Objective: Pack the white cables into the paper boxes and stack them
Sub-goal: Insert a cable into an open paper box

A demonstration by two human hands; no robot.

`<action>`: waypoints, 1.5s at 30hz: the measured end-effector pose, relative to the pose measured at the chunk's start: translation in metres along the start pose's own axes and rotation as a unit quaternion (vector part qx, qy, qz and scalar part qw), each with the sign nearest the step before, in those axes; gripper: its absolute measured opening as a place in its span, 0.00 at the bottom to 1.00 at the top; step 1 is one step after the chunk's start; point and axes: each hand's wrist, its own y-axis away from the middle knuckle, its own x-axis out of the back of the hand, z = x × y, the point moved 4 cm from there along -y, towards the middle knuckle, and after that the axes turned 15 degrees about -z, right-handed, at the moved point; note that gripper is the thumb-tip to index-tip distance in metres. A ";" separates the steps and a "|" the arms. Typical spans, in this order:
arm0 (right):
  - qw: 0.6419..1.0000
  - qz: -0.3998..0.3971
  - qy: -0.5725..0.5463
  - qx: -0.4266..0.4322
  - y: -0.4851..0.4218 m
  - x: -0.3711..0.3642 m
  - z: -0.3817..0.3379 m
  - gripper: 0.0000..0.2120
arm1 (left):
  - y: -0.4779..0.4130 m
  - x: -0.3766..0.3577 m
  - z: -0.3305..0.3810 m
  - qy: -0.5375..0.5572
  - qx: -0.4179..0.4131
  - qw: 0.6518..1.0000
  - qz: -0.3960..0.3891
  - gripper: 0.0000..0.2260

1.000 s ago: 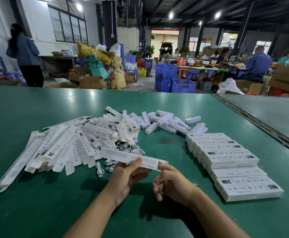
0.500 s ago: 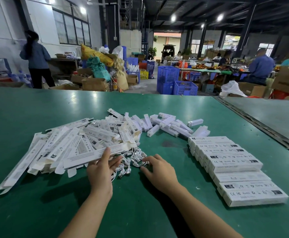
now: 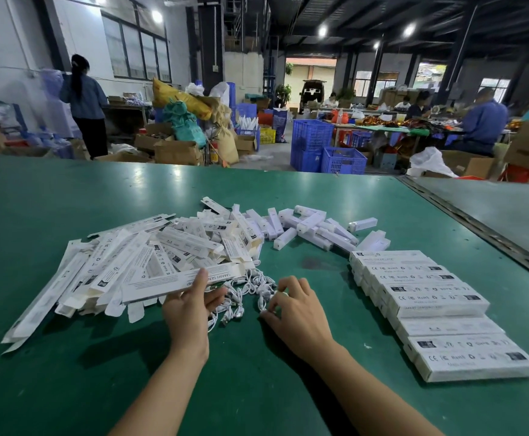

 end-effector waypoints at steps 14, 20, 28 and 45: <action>0.994 -0.050 -0.038 0.089 0.047 0.010 0.028 0.09 | 0.011 -0.021 -0.015 -0.081 -0.012 0.991 -0.105 0.07; 0.993 -0.079 -0.018 0.088 0.049 0.013 0.029 0.14 | 0.014 -0.023 -0.018 -0.079 0.008 0.990 -0.116 0.10; 0.988 -0.113 0.032 0.097 0.044 0.010 0.028 0.27 | 0.016 -0.023 -0.015 -0.065 0.019 0.992 -0.110 0.09; 0.988 0.004 -0.151 0.022 0.052 0.023 0.025 0.18 | 0.016 -0.021 -0.019 -0.058 0.045 0.990 -0.124 0.08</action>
